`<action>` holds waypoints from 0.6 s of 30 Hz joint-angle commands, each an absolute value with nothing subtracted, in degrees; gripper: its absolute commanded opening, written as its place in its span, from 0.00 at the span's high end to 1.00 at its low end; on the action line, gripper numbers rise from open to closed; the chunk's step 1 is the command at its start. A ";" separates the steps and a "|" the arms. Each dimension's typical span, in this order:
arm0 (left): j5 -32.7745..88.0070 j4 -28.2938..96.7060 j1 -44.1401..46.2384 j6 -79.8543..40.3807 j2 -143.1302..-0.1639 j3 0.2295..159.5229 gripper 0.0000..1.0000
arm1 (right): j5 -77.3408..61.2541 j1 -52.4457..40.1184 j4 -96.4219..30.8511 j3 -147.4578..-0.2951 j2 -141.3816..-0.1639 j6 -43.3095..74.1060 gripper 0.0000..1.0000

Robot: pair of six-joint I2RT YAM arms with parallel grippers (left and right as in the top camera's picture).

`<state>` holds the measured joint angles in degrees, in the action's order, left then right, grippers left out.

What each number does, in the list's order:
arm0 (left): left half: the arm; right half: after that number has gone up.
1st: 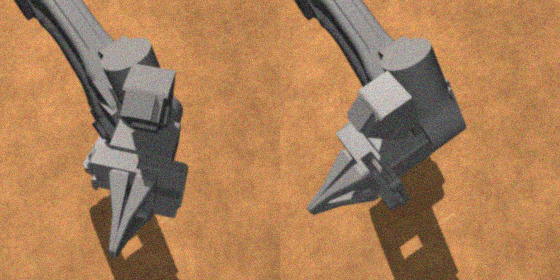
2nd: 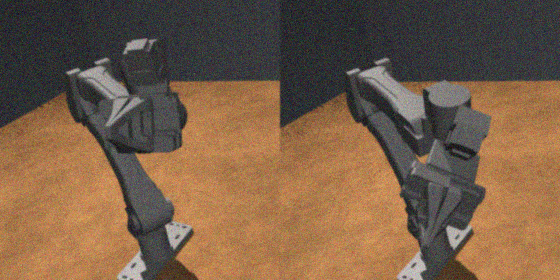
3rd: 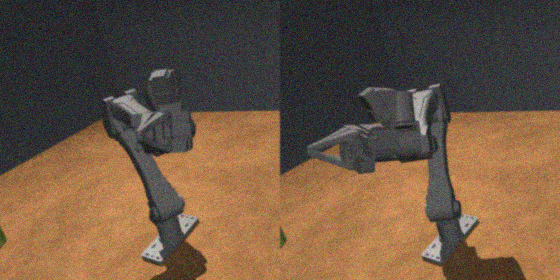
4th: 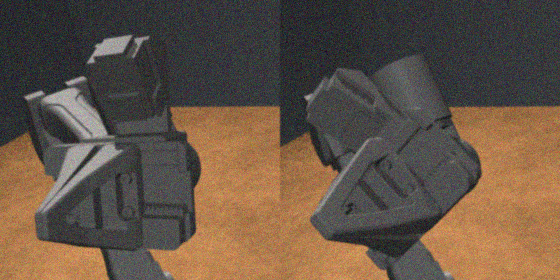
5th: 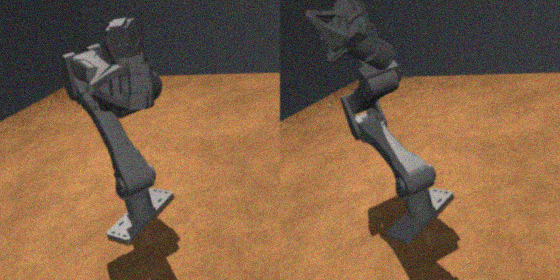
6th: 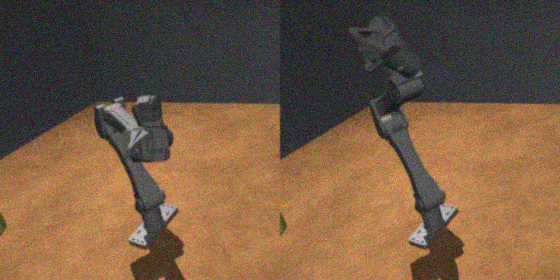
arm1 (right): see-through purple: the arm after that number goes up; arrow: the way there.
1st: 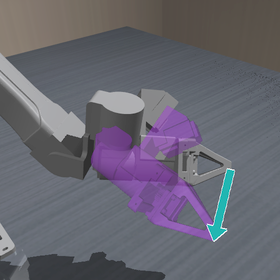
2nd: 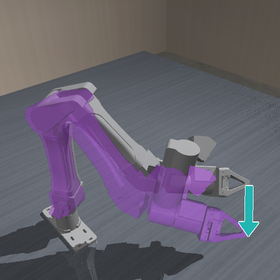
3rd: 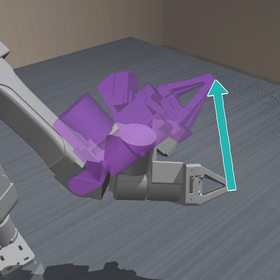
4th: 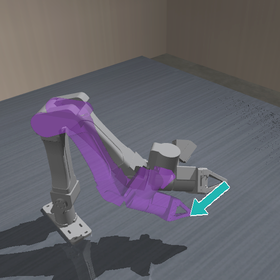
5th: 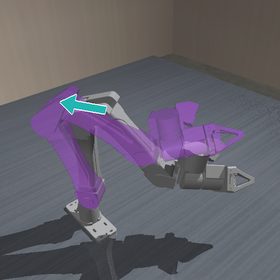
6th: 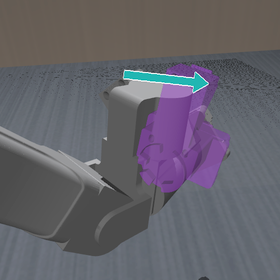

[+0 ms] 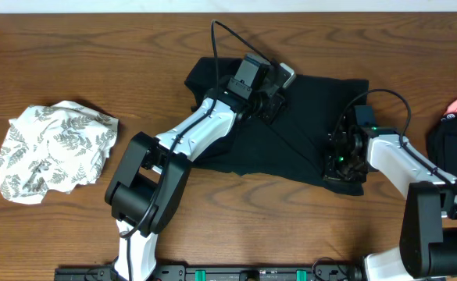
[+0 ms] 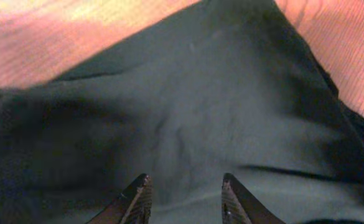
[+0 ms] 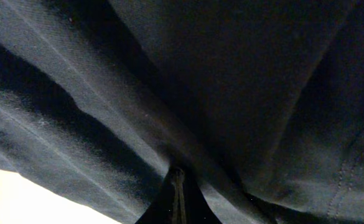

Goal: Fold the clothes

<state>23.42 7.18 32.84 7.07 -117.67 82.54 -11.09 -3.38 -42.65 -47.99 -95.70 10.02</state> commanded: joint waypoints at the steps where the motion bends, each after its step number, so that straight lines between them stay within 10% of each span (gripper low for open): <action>1: 23.40 8.64 32.97 5.19 -117.69 82.81 0.63 | -9.50 -3.92 -41.12 -45.45 -96.42 10.68 0.99; 18: 29.15 24.84 40.18 -7.90 -114.50 82.81 0.71 | -19.77 3.36 -31.24 -54.52 -87.24 10.55 0.95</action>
<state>28.25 24.40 37.65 -4.95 -117.27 82.52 -16.64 3.22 -31.70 -54.02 -87.46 10.20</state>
